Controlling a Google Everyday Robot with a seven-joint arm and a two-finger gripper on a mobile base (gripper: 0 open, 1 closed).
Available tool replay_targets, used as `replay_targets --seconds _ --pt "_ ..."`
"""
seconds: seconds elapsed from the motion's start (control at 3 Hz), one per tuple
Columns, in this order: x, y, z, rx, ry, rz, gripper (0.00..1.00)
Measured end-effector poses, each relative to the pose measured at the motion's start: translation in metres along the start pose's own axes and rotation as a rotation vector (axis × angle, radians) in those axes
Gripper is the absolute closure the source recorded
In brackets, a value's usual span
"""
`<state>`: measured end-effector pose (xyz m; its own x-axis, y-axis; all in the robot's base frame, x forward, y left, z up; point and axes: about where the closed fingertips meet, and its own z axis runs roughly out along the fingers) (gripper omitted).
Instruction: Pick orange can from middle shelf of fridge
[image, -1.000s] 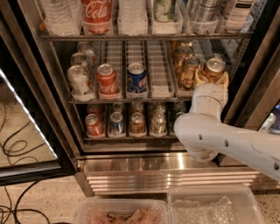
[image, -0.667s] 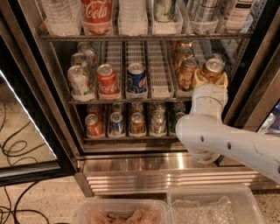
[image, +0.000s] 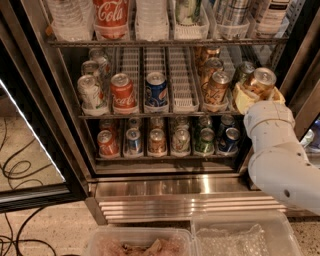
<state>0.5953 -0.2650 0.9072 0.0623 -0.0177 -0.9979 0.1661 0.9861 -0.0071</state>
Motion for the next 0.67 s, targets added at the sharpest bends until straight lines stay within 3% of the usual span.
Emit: replay_targets --seconds 0.33,0.67 --pt "0.011 0.016 -0.001 -0.06 0.047 -0.001 1.0" --pt "0.013 0.01 -0.015 -0.101 0.073 -0.006 1.0"
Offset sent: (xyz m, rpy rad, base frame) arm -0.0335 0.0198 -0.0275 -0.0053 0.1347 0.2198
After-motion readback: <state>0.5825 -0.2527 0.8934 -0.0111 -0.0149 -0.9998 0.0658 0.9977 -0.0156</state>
